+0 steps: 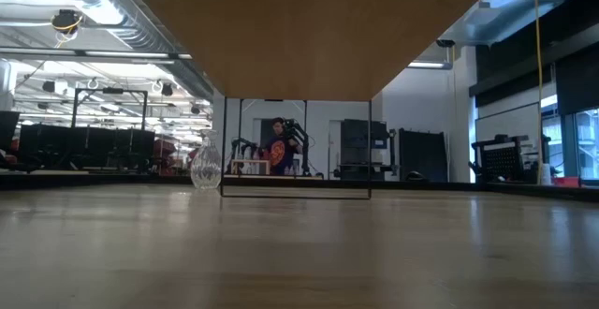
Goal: Sort vases onto shelf
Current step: Put the transparent vase on the shelf
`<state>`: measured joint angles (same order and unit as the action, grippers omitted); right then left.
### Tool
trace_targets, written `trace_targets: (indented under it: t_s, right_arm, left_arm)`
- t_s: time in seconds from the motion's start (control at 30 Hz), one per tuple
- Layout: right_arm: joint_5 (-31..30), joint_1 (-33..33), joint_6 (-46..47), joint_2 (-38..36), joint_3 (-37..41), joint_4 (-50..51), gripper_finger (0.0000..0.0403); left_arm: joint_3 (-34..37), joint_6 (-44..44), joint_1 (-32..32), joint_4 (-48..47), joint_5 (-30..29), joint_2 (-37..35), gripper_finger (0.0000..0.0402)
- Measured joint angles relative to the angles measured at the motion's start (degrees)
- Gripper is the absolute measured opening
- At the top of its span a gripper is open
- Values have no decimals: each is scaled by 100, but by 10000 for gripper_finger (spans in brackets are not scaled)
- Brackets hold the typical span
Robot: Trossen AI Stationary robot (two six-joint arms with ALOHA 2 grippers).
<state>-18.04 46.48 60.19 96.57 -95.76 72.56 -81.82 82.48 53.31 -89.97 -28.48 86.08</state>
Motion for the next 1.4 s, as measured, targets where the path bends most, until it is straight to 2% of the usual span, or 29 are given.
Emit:
trace_targets:
  t_s: [0.3,0.5,0.6,0.7,0.73,0.8,1.03,1.17,1.27,1.4]
  right_arm:
    - [777,4,241,2,847,-714,198]
    - [851,-66,235,2,1430,-1224,191]
    - [1081,-190,246,2,1697,-1461,155]
    - [1164,-279,232,4,1732,-1465,76]
    - [1162,-280,185,4,1666,-1360,42]
    - [1159,-264,-57,10,1429,-1049,14]
    - [1153,-256,-516,7,52,-135,4]
    - [880,-260,-647,40,-752,395,1]
    - [858,-262,-643,175,-1053,1024,1]
    - [884,-258,-632,303,-1095,1099,1]
  left_arm:
    - [1,-37,-35,2,35,0,94]
    - [1,-13,-25,2,40,0,94]
    - [2,-11,-25,2,45,0,94]
    - [2,-11,-25,0,53,0,94]
    - [2,-12,-25,0,51,0,94]
    - [2,-11,-25,0,51,0,94]
    - [2,-52,-27,-2,-90,0,94]
    - [2,-55,-30,-2,-239,0,94]
    - [2,-55,-30,-2,-319,0,94]
    - [2,-46,-30,-2,-381,0,94]
